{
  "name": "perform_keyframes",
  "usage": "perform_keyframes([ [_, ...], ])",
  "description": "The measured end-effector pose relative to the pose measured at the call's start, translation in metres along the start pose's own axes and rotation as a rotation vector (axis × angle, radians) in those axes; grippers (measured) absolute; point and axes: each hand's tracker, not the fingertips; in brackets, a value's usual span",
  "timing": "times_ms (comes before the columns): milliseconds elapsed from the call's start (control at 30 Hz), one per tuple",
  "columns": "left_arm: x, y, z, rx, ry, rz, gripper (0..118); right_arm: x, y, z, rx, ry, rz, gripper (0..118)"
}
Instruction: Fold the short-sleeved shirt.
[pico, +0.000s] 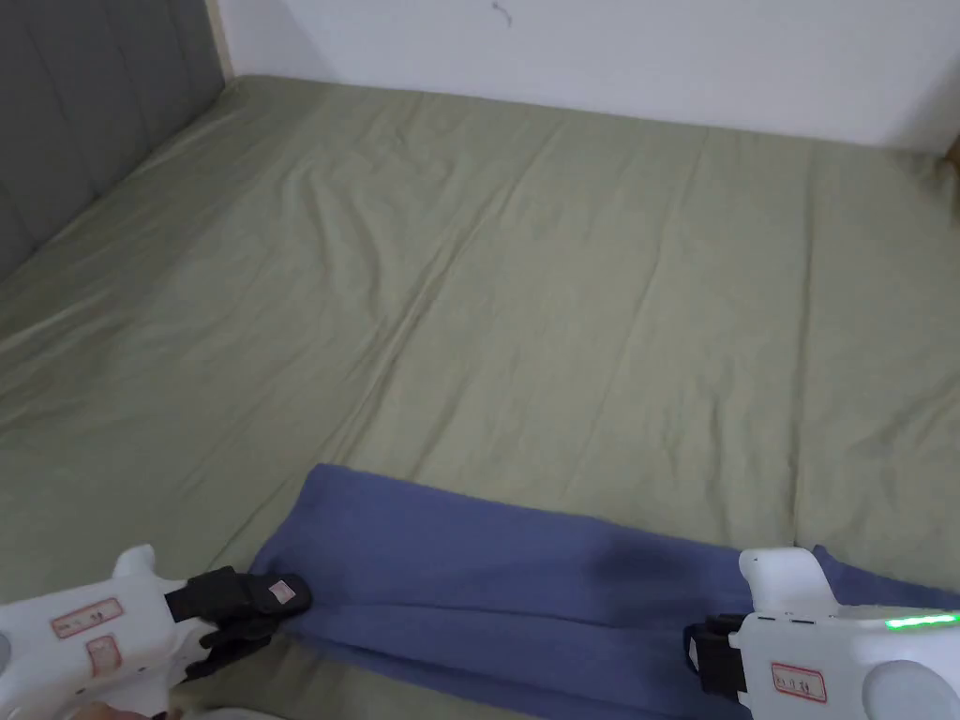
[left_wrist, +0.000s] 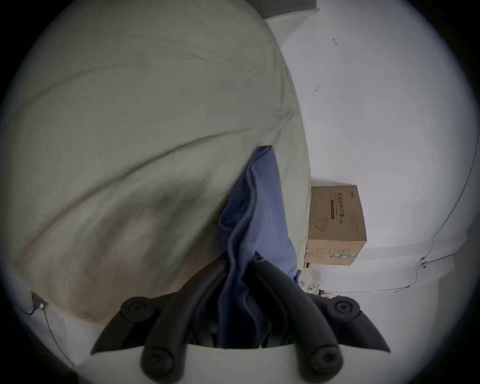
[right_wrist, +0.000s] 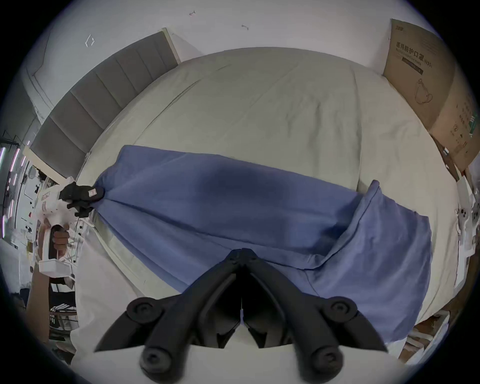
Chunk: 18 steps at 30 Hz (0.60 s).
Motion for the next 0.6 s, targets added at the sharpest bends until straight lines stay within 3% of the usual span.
perform_keyframes([
  [167,0.011,0.01,0.017,0.0,0.061,-0.083,6,0.005,0.0,0.003,-0.006,-0.017,0.002,0],
  [467,0.017,0.023,0.05,0.091,0.174,-0.109,6,0.026,-0.013,0.009,-0.005,-0.023,-0.046,0],
  [600,0.064,0.012,0.042,0.107,0.185,-0.255,6,0.039,-0.021,0.014,0.003,-0.019,-0.092,0],
])
